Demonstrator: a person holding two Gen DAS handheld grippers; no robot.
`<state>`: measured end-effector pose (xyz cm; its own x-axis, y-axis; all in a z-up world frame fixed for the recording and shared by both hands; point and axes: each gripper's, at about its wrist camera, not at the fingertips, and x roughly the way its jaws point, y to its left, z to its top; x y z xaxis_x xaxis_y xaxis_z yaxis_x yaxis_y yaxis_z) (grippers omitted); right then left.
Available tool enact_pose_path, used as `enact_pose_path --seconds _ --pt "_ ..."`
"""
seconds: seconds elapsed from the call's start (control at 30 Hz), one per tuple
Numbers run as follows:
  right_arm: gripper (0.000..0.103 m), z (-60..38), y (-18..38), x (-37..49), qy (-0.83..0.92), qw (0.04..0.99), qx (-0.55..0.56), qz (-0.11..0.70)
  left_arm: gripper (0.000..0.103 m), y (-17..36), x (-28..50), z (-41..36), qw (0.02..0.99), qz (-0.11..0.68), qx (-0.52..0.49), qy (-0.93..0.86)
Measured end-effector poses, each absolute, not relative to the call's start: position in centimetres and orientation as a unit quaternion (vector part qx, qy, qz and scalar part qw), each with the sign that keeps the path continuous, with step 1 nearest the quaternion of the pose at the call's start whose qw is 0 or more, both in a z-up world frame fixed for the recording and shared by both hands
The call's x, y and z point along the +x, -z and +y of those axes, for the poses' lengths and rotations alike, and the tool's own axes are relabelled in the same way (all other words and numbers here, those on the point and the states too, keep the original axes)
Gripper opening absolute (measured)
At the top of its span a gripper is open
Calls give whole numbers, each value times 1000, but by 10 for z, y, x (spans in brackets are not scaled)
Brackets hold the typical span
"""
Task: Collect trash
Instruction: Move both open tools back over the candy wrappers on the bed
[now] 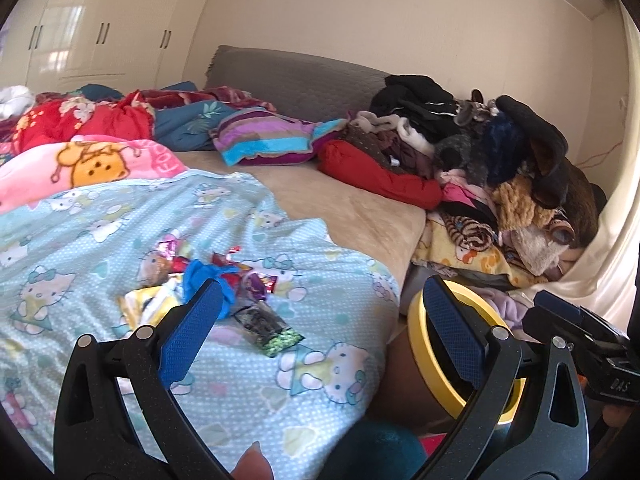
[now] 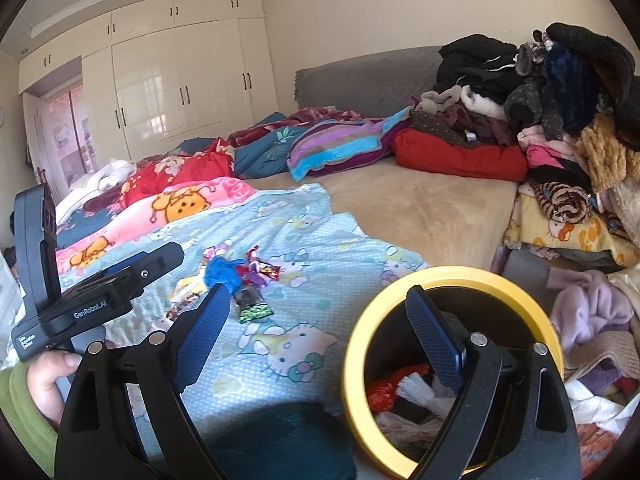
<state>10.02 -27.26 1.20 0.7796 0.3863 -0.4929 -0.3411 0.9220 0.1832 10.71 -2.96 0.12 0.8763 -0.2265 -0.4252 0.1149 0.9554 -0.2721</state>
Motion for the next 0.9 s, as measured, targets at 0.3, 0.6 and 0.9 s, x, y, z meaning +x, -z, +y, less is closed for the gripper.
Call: enact_pose_path --seconds 0.3,0.6,0.9 --pt "87 -234 -4 113 -214 933 43 286 92 5 110 8 960 239 -137 51" --pt "87 -198 10 130 -229 923 28 306 92 14 111 43 956 247 -153 26" --pt "87 -169 28 148 -240 912 23 332 92 28 113 79 950 260 -171 -2"
